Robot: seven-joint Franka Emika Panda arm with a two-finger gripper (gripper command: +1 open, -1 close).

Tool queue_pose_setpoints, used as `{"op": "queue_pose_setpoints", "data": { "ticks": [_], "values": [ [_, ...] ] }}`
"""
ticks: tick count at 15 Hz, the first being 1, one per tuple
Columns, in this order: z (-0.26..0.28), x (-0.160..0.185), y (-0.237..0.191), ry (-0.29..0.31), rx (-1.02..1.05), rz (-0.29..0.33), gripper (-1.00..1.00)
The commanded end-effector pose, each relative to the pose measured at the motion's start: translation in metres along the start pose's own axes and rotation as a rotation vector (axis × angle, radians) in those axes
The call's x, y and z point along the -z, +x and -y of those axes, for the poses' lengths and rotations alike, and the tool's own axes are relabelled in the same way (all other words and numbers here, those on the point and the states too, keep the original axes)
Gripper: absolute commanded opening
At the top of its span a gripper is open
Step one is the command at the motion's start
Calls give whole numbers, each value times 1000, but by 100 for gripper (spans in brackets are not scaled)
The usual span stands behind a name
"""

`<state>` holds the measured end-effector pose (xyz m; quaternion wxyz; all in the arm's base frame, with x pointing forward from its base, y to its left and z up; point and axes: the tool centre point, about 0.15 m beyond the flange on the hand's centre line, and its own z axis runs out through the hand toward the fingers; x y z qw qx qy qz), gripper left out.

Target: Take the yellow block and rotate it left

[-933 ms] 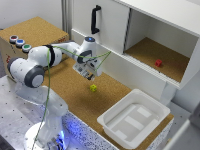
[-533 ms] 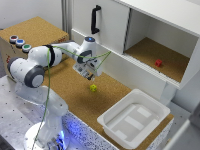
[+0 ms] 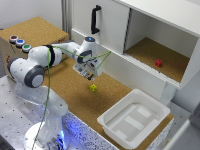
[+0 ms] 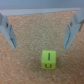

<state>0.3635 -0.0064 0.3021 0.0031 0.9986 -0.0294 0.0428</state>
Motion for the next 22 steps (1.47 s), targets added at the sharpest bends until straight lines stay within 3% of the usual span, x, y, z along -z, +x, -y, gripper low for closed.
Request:
{"op": "queue_pose_setpoints", "data": {
  "ticks": [1, 4, 7, 12, 13, 17, 22],
  "values": [
    [-42, -64, 2, -15, -2, 11, 100],
    [-35, -86, 0, -21, 37, -33, 100],
    [-20, -85, 6, 14, 49, -58, 100],
    [-7, -86, 14, -22, 62, -63, 100],
    [-5, -88, 14, -33, 52, -50, -100],
    [-1, -99, 13, -12, 31, 18, -100],
    [-5, -103, 20, 11, -13, 27, -100]
  ]
}}
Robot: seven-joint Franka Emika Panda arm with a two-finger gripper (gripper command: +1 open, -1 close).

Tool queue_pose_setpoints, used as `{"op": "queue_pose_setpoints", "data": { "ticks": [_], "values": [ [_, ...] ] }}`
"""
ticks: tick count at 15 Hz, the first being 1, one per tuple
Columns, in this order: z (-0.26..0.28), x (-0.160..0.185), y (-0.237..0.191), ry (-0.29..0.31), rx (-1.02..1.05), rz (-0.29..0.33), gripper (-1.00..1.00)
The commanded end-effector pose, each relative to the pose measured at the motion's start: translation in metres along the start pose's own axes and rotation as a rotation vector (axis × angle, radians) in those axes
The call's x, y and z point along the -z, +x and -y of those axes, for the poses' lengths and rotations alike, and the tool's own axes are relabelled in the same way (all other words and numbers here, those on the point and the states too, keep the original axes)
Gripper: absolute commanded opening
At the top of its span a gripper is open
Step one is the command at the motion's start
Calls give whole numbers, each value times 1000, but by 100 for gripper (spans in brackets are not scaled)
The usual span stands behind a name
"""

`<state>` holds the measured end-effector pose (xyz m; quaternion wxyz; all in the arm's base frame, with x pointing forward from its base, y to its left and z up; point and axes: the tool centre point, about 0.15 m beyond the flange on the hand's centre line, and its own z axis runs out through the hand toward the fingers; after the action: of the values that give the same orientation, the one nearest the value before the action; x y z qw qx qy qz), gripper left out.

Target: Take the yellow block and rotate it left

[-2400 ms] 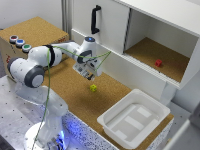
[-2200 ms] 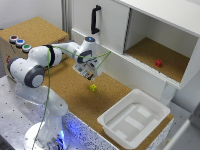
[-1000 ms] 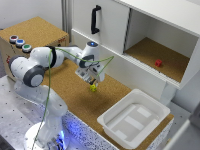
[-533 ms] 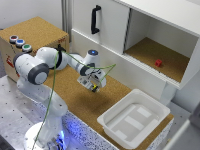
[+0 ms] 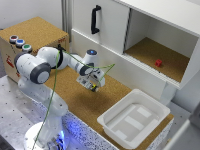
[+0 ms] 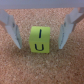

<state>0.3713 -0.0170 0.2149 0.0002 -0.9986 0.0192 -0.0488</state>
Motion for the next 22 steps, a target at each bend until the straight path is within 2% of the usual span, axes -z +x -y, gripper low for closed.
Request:
{"op": "queue_pose_setpoints", "data": {
  "ticks": [1, 3, 6, 7, 9, 10, 15, 16, 18, 22],
  "values": [
    [3, -15, 19, 2, -30, 36, -100],
    [1, -6, 21, -1, -8, 8, -100],
    [-4, 33, 19, 1, 42, -55, -100],
    [-5, 39, 19, 4, 38, -52, -100],
    [-10, 38, 20, 25, -1, 49, -100],
    [-11, 44, 18, 26, 15, 38, -100],
    [-9, 45, 7, 47, 381, 74, -100],
    [-9, 39, 6, 68, 490, 96, -100],
    [-7, 31, 0, 67, 707, 111, -100],
    [-7, 21, -25, 59, 1126, 58, -100]
  ]
}}
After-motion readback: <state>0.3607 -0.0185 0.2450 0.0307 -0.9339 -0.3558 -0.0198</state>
